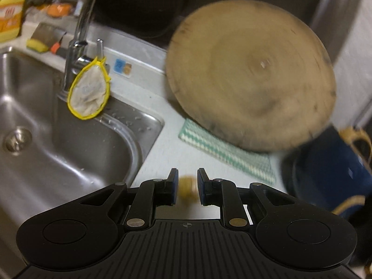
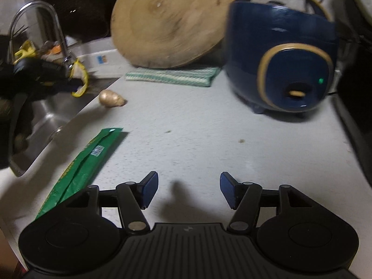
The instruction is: Collect trash
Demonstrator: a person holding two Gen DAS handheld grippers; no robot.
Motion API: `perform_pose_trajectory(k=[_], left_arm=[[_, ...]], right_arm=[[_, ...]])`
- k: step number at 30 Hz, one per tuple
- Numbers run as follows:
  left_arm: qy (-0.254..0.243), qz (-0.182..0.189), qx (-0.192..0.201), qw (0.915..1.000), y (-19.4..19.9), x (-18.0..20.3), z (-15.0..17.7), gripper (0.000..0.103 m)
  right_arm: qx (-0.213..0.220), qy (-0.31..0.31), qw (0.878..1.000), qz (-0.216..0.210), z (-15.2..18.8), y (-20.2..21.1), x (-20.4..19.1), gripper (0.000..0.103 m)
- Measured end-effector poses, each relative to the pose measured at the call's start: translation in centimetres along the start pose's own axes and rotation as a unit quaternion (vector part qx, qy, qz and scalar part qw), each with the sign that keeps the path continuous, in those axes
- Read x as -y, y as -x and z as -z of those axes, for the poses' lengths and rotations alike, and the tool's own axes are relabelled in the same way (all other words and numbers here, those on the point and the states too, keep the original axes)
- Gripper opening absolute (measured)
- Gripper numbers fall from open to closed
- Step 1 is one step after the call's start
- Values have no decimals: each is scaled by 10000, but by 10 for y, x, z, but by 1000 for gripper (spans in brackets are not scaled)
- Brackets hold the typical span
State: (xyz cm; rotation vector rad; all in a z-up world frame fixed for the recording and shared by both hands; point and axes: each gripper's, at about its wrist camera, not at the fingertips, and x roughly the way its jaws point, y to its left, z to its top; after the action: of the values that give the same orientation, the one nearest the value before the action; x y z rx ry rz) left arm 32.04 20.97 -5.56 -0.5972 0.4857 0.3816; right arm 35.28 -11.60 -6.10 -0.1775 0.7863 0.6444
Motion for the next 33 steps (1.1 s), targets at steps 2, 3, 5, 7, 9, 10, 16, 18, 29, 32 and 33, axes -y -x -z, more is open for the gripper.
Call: perform_pose_trajectory(k=[2, 3, 5, 7, 9, 10, 16, 18, 29, 32, 33], left_arm=[[171, 65, 69, 9998, -16, -1, -8, 20], [159, 92, 28, 9998, -26, 0, -11, 20], [-38, -59, -250, 9997, -51, 7, -16, 20], [-176, -180, -461, 9986, -67, 9, -13, 20], [-195, -35, -664, 9976, -73, 7, -5, 22], [-186, 35, -626, 9979, -70, 6, -1, 22], [-105, 747, -934, 9928, -56, 8, 14, 23], [-133, 797, -949, 9922, -54, 11, 17, 24], [131, 1169, -1294, 9846, -33, 16, 29, 25], [270, 1046, -1265, 9861, -29, 10, 25, 25], [343, 1020, -1264, 9861, -28, 8, 23, 25]], right_arm=[[-43, 97, 9999, -78, -1, -4, -6, 59], [-51, 146, 9998, -97, 0, -4, -8, 59], [-60, 207, 9997, -109, 0, -5, -11, 59], [-63, 209, 9997, -95, -1, -4, -10, 59], [-11, 220, 9997, -108, -3, -2, -8, 59], [26, 224, 9997, -118, -4, -1, -7, 59], [147, 317, 9990, -292, -12, -6, -14, 60], [140, 429, 9985, -310, -14, -11, -21, 60], [278, 649, 9947, -744, -56, -64, -48, 64], [310, 719, 9924, -945, -70, -86, -59, 65], [320, 801, 9916, -959, -75, -94, -64, 66]])
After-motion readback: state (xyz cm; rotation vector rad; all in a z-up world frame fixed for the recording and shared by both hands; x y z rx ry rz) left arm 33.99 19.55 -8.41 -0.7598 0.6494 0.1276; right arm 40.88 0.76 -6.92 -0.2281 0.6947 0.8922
